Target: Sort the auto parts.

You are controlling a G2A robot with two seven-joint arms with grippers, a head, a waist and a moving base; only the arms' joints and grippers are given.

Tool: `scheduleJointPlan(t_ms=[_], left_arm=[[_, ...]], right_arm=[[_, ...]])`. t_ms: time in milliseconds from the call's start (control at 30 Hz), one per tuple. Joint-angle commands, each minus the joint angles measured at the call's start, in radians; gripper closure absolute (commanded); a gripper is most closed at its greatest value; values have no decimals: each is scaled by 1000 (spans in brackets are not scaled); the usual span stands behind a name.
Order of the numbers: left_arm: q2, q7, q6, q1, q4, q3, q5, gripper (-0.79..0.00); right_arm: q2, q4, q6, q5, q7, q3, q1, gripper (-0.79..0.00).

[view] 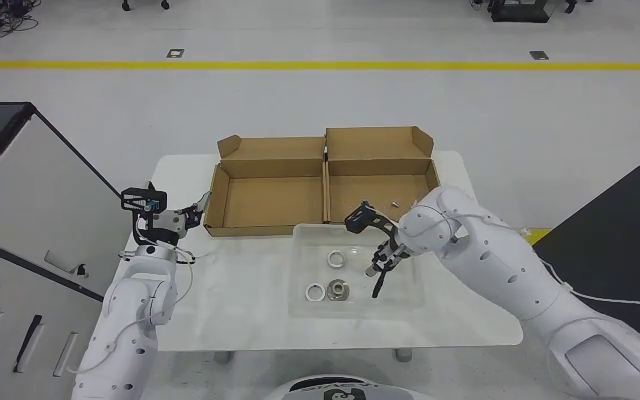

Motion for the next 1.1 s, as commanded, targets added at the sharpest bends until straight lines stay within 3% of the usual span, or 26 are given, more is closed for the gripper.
scheduleJointPlan(t_ms=[0, 567, 1067], left_arm=[[0, 0, 0, 0, 0, 0, 0, -785], [0, 0, 0, 0, 0, 0, 0, -785], [0, 0, 0, 0, 0, 0, 0, -785]], right_arm=[[0, 7, 0, -2, 0, -11, 3, -446], [-26, 89, 25, -72, -34, -90, 33, -339], [-38, 113, 19, -117, -47, -104, 33, -314]])
